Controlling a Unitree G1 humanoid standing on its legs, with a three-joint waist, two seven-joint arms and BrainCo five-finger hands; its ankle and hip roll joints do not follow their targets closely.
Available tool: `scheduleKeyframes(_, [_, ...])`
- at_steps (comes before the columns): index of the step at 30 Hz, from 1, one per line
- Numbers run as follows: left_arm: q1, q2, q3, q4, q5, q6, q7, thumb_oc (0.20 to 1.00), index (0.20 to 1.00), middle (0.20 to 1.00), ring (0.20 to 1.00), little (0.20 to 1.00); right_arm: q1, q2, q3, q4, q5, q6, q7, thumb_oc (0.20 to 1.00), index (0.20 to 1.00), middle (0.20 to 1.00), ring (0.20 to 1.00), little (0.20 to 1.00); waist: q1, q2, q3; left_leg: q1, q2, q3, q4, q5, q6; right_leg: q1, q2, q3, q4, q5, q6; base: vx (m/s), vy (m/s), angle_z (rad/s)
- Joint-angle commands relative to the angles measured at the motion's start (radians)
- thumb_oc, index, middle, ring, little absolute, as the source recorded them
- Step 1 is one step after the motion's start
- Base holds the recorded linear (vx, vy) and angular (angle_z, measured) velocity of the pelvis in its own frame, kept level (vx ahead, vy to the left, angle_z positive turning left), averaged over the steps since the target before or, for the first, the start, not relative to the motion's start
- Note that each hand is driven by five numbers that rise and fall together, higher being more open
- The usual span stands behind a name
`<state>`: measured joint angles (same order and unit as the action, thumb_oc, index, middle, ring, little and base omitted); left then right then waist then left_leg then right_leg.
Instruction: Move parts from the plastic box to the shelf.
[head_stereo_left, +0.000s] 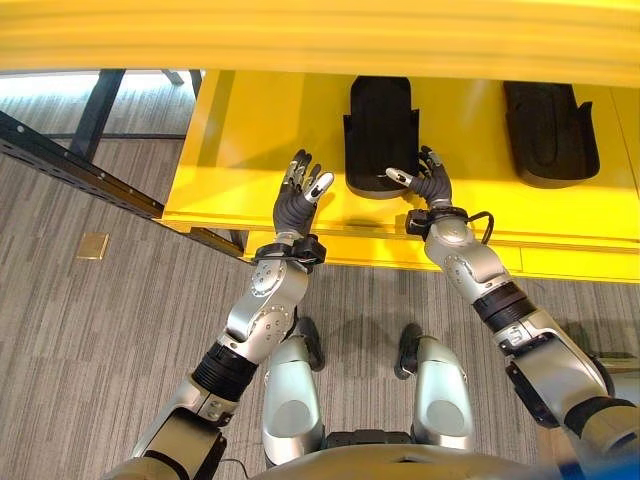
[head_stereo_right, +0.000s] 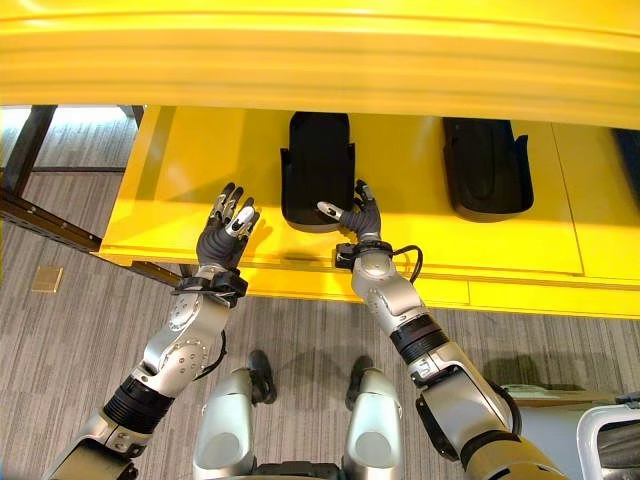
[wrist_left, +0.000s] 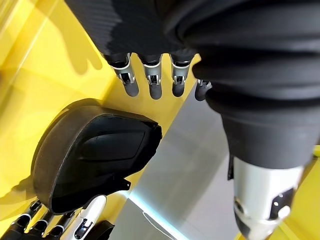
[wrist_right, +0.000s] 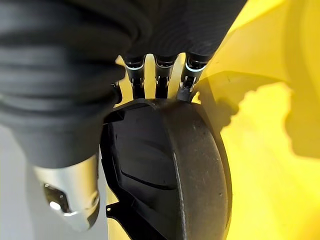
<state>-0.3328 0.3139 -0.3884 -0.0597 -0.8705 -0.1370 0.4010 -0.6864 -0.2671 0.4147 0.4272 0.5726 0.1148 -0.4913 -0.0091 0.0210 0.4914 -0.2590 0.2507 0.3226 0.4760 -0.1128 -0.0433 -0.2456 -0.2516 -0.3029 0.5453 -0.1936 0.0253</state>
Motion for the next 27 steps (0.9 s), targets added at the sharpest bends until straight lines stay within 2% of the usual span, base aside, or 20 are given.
scheduleKeyframes(1, [0.003, -0.013, -0.023, -0.173, 0.069, -0.036, 0.001, 1.0, 1.0, 1.0, 1.0, 1.0, 0.086, 0.124, 0.066, 0.05, 0.021, 0.046, -0.076, 1.0, 1.0, 1.0, 1.0, 1.0, 0.039, 0.008, 0.019, 0.093, 0.037, 0.062, -0.057, 0.02, -0.026, 0.037, -0.052, -0.01, 0.034, 0.006, 0.062, 0.0, 0.0, 0.0])
scheduleKeyframes(6, [-0.003, -0.014, -0.022, -0.166, 0.066, -0.049, 0.013, 1.0, 1.0, 1.0, 1.0, 1.0, 0.084, 0.099, 0.015, 0.067, -0.006, -0.011, -0.174, 1.0, 1.0, 1.0, 1.0, 1.0, 0.029, 0.01, 0.02, 0.09, 0.039, 0.061, -0.055, 0.018, -0.025, 0.033, -0.048, -0.004, 0.036, 0.005, 0.061, 0.0, 0.0, 0.0])
scheduleKeyframes(9, [0.0, -0.013, -0.019, -0.166, 0.067, -0.055, 0.022, 1.0, 1.0, 1.0, 1.0, 1.0, 0.093, 0.076, -0.029, 0.045, -0.029, -0.05, -0.176, 1.0, 1.0, 1.0, 1.0, 1.0, 0.019, 0.01, 0.02, 0.087, 0.038, 0.061, -0.054, 0.017, -0.024, 0.029, -0.044, 0.003, 0.037, 0.005, 0.061, 0.0, 0.0, 0.0])
scheduleKeyframes(12, [0.009, -0.01, -0.015, -0.169, 0.067, -0.067, 0.022, 1.0, 1.0, 1.0, 1.0, 1.0, 0.111, 0.061, -0.054, -0.004, -0.112, -0.097, -0.213, 1.0, 1.0, 1.0, 1.0, 1.0, 0.008, 0.011, 0.02, 0.091, 0.037, 0.063, -0.062, 0.02, -0.024, 0.032, -0.037, 0.009, 0.027, 0.007, 0.062, 0.0, 0.0, 0.0])
scheduleKeyframes(18, [0.042, -0.017, -0.01, -0.176, 0.073, -0.093, 0.021, 1.0, 1.0, 1.0, 1.0, 1.0, 0.144, 0.044, -0.101, -0.133, -0.251, -0.147, -0.298, 1.0, 1.0, 1.0, 1.0, 1.0, -0.015, 0.015, 0.008, 0.111, 0.035, 0.068, -0.097, 0.032, -0.027, 0.045, -0.023, 0.022, -0.014, 0.02, 0.063, 0.01, 0.026, -0.08])
scheduleKeyframes(23, [0.096, -0.009, 0.013, -0.185, 0.055, -0.114, 0.002, 1.0, 1.0, 1.0, 1.0, 1.0, 0.21, 0.013, -0.124, -0.25, -0.374, -0.101, -0.262, 1.0, 1.0, 1.0, 1.0, 1.0, -0.036, 0.02, -0.023, 0.157, 0.024, 0.077, -0.172, 0.054, -0.03, 0.083, -0.01, 0.034, -0.107, 0.05, 0.071, 0.02, 0.041, -0.14])
scheduleKeyframes(25, [0.131, -0.006, 0.033, -0.193, 0.048, -0.121, -0.013, 1.0, 1.0, 1.0, 1.0, 1.0, 0.268, -0.003, -0.12, -0.293, -0.405, -0.067, -0.216, 1.0, 1.0, 1.0, 1.0, 1.0, -0.044, 0.02, -0.042, 0.178, 0.024, 0.096, -0.22, 0.082, -0.023, 0.099, -0.004, 0.028, -0.162, 0.08, 0.066, 0.03, 0.035, -0.1])
scheduleKeyframes(27, [0.191, -0.004, 0.068, -0.215, 0.035, -0.124, -0.037, 1.0, 1.0, 1.0, 1.0, 1.0, 0.401, -0.053, -0.121, -0.364, -0.455, -0.053, -0.146, 1.0, 1.0, 1.0, 1.0, 1.0, -0.063, 0.014, -0.073, 0.231, 0.014, 0.102, -0.28, 0.087, -0.035, 0.145, -0.007, 0.032, -0.231, 0.093, 0.086, 0.15, 0.055, -0.11])
